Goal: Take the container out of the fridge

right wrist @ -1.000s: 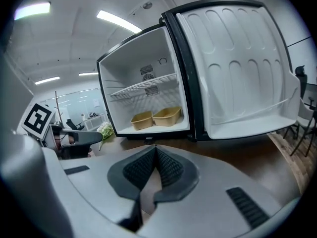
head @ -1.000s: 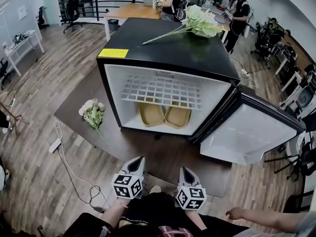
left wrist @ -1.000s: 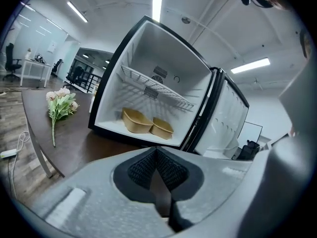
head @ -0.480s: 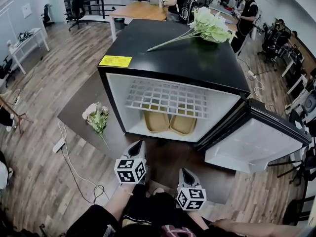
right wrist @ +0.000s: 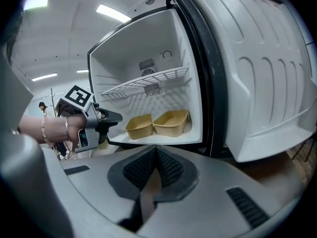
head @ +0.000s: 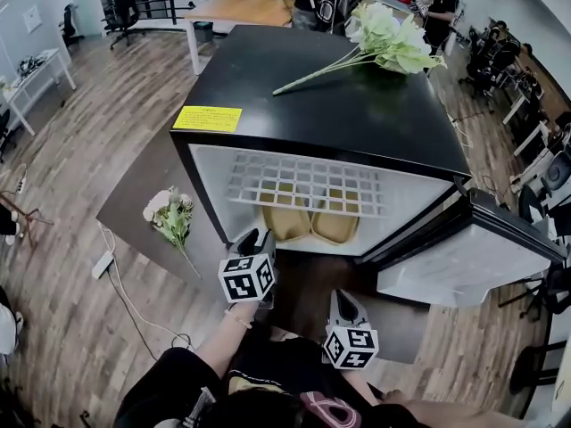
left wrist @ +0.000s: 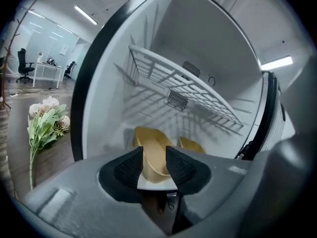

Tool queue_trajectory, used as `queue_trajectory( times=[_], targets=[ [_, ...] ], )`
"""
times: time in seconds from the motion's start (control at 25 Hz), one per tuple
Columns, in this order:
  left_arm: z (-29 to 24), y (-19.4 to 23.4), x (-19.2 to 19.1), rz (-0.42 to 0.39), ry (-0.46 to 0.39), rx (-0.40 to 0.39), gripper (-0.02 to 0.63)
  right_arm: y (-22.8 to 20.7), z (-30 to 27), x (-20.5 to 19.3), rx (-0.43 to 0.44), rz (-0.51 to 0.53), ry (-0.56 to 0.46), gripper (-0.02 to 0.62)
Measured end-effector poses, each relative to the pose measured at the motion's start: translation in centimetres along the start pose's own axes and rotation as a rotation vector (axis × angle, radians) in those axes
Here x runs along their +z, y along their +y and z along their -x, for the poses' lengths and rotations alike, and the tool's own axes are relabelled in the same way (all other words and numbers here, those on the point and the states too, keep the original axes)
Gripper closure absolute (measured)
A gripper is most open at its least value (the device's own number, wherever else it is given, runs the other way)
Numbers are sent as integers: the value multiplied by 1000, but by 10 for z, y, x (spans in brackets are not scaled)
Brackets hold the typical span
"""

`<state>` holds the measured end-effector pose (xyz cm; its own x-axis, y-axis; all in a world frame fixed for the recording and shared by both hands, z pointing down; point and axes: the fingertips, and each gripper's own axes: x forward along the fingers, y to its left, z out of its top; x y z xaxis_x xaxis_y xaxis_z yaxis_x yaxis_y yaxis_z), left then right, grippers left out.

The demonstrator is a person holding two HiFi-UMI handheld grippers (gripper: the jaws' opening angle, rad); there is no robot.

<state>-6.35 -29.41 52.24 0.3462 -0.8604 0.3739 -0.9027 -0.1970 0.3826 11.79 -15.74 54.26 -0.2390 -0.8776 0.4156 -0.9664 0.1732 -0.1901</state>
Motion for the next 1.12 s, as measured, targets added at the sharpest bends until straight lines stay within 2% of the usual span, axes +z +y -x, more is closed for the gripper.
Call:
queue_trajectory(
  times=[0.32, 0.64, 0.72, 0.96, 1.12],
  targets=[
    [-47, 17, -7, 14, 123, 89, 474, -7, -16, 11, -42, -11, -16, 588],
    [-64, 31, -27, 71, 215, 153, 477, -15, -20, 13, -78, -36, -20, 588],
    [-65, 34, -28, 78, 215, 172, 480, -17, -20, 12, -81, -38, -17, 588],
    [-65, 33, -27, 65, 193, 219, 560, -24, -17, 5, -92, -47, -2, 588],
    [-64, 35, -28, 79, 177, 235, 580, -27, -13, 3, -91, -52, 1, 588]
  ],
)
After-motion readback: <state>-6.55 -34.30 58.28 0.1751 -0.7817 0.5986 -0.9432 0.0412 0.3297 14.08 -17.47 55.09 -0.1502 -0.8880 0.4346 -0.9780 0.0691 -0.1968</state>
